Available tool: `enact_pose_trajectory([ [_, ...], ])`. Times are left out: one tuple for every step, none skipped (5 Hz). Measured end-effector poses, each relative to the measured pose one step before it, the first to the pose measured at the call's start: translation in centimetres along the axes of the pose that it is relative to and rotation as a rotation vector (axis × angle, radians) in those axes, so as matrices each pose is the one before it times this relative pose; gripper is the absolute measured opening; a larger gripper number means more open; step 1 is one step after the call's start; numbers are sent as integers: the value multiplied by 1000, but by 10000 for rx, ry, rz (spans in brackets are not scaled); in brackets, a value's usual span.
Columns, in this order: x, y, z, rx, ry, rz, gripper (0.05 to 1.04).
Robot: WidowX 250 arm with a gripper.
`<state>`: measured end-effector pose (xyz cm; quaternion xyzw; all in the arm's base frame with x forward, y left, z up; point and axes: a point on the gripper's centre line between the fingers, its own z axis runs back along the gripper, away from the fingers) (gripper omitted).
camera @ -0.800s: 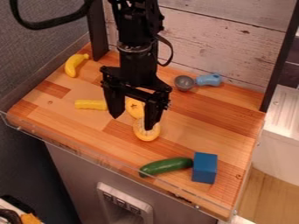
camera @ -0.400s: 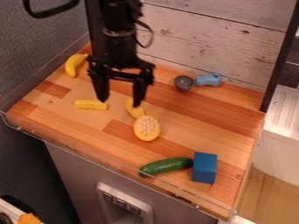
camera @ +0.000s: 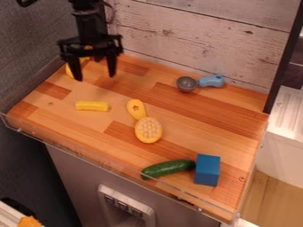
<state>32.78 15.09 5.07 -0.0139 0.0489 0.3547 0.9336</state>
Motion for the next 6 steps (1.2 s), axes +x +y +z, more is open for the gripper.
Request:
enact_pose_trajectory([
  [2629, 1788, -121, -135, 50, 2250, 999],
  [1816, 7, -243, -43, 67, 1075, 999],
  [1531, -813, -391, 25, 56, -428, 995],
  [855, -396, -444, 194, 186, -1700, 993],
  [591, -365, -246, 67, -14, -1883, 996],
  [205, 30, -1589, 86, 223, -695, 997],
])
